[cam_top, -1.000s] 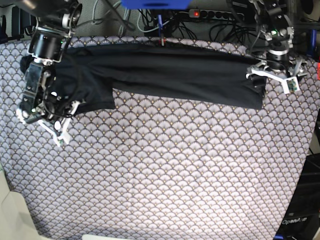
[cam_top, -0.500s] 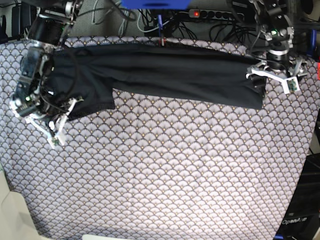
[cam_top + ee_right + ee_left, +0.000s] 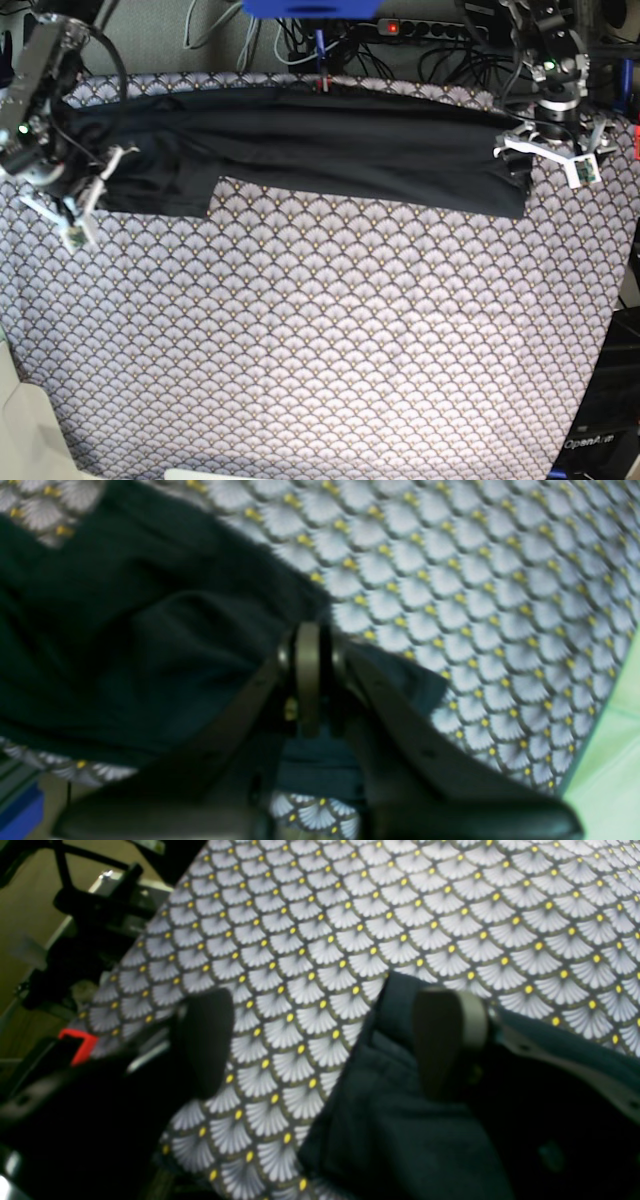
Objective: Fold the T-shirt properly
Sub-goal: 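Position both grippers at the two ends of the folded strip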
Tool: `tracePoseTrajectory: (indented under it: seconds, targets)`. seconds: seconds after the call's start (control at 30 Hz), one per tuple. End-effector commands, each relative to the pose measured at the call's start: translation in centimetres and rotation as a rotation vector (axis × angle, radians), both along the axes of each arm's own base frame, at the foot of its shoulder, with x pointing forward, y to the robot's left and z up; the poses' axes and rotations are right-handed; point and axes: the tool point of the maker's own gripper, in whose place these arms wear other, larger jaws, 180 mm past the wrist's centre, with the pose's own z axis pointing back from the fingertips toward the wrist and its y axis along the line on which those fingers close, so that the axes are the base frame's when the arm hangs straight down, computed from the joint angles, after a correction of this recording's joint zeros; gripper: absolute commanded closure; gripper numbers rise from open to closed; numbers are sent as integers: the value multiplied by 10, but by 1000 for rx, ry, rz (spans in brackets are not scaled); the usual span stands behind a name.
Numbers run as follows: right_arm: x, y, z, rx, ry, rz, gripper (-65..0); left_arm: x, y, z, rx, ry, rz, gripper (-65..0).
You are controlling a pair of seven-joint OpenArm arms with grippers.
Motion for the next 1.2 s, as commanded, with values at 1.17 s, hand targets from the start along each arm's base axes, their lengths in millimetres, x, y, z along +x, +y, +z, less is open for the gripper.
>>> tracePoseTrajectory:
  seconds: [1.17]
  targets:
    - [-68, -47, 10, 139, -56, -55, 0, -2, 41, 29, 98, -33, -57, -534]
